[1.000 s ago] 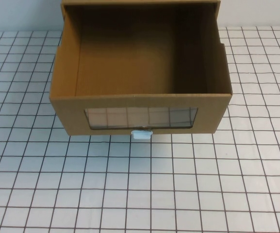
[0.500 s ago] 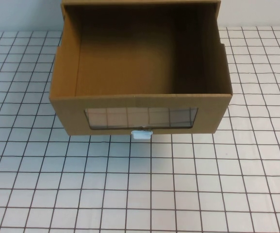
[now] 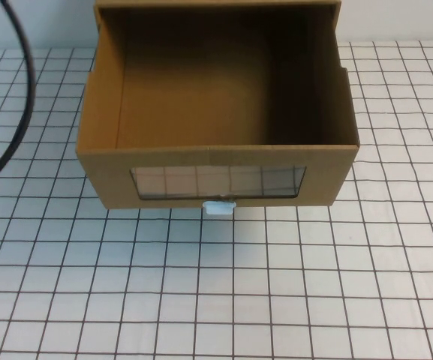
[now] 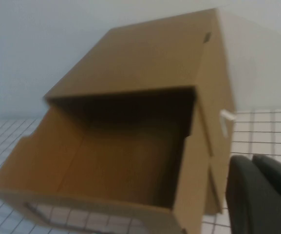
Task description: Close the shoe box
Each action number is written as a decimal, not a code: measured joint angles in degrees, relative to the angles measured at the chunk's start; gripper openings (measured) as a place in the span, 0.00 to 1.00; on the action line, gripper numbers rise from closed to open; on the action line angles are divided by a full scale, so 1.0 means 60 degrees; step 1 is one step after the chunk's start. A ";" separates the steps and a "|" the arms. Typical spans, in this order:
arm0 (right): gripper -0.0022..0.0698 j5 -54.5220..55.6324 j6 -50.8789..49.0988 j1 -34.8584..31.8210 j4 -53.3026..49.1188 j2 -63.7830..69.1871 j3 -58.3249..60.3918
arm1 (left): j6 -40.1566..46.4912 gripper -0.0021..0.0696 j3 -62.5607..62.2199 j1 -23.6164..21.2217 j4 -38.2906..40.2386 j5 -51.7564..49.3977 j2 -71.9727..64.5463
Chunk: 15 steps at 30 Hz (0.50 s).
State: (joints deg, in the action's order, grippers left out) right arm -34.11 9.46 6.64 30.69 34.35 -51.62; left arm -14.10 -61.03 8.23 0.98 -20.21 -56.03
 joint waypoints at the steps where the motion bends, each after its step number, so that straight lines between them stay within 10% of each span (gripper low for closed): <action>1: 0.01 -0.0144 0.0726 0.0209 0.0487 0.0110 0.0000 | 0.0278 0.02 -0.0465 0.0046 0.0191 -0.0342 -0.0344; 8: 0.01 -0.2111 0.5731 0.1353 0.4445 0.1533 0.0000 | 0.4736 0.02 -0.4133 0.0489 0.3808 -0.2534 -0.3404; 15: 0.01 -0.3015 0.7172 0.2299 0.5509 0.2836 0.0015 | 0.7161 0.02 -0.8207 0.0511 0.6824 -0.5096 -0.6981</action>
State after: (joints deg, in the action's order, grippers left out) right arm -52.20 52.49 20.43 63.74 51.36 -51.53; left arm 28.86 -110.27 11.29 41.93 -50.78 -97.92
